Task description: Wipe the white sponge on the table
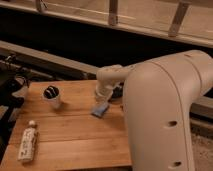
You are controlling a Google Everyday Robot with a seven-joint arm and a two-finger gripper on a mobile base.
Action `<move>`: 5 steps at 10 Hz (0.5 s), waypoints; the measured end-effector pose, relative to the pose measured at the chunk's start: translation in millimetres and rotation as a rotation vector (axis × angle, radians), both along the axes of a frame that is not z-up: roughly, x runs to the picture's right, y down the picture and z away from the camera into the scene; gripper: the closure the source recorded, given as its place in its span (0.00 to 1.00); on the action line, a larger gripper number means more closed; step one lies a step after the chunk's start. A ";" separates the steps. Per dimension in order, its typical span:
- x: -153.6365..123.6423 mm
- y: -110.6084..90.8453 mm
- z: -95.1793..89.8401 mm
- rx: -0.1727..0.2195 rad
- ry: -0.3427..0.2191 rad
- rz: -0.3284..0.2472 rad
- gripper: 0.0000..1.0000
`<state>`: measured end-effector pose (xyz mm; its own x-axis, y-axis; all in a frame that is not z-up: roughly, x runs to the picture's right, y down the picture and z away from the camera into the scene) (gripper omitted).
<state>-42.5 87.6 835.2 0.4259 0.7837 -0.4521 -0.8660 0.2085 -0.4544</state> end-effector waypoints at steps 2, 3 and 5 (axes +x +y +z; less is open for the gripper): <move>-15.5 7.9 -3.8 -0.003 -0.001 -0.031 0.71; -21.3 13.4 -7.3 -0.003 0.001 -0.041 0.80; -28.8 22.2 -15.3 -0.007 0.005 -0.054 0.95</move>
